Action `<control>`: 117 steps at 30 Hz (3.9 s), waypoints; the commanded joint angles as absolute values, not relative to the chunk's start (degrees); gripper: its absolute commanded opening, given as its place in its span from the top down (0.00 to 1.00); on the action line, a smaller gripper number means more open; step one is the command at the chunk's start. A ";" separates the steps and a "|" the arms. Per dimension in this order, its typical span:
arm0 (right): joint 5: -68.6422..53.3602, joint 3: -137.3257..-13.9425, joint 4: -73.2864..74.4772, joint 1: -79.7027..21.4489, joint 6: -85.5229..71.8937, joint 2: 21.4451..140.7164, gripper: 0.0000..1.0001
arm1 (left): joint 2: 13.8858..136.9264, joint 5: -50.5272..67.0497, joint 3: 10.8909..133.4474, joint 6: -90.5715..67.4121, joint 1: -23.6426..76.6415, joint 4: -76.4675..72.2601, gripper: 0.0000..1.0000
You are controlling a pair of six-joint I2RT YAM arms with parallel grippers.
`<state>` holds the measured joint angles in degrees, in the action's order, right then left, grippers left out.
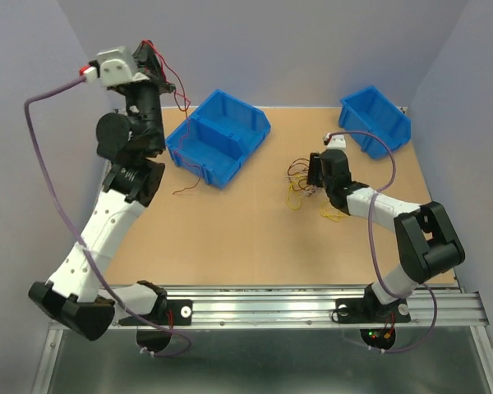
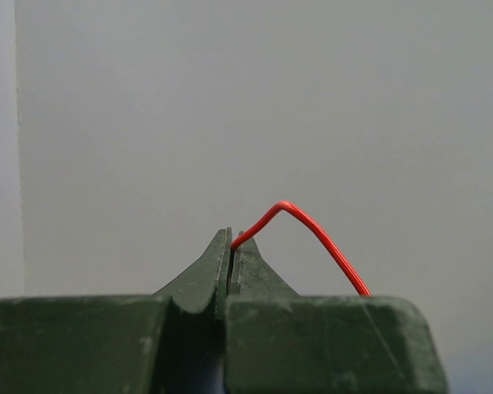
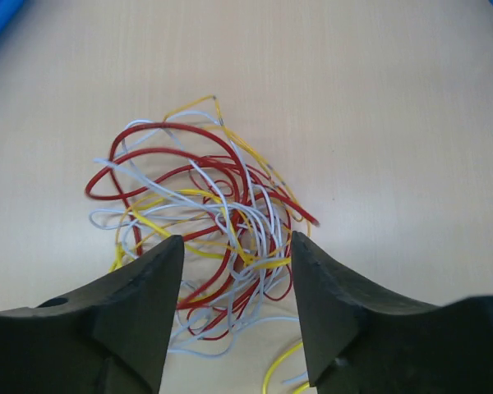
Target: Untangle the cables
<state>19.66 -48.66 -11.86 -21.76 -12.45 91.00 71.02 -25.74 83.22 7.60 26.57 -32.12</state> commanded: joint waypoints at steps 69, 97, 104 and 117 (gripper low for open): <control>11.95 -39.90 -23.64 -21.88 -14.41 80.25 0.19 | 74.79 -26.10 71.37 17.84 28.48 -37.71 1.00; 11.51 -39.81 -23.73 -21.88 -14.68 79.81 0.20 | 106.77 -30.05 75.32 26.10 20.48 -34.81 1.00; 11.78 -39.02 -23.73 -21.88 -14.77 78.58 0.20 | 115.48 -41.74 75.94 34.18 23.90 -33.84 1.00; 11.51 -38.94 -23.73 -21.88 -14.76 78.31 0.19 | 113.21 -36.23 80.86 31.91 23.73 -18.66 0.82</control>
<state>11.57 -39.57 -21.10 -21.76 -14.61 79.35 118.54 -39.09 77.43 33.43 24.38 -24.62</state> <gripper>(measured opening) 0.807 0.135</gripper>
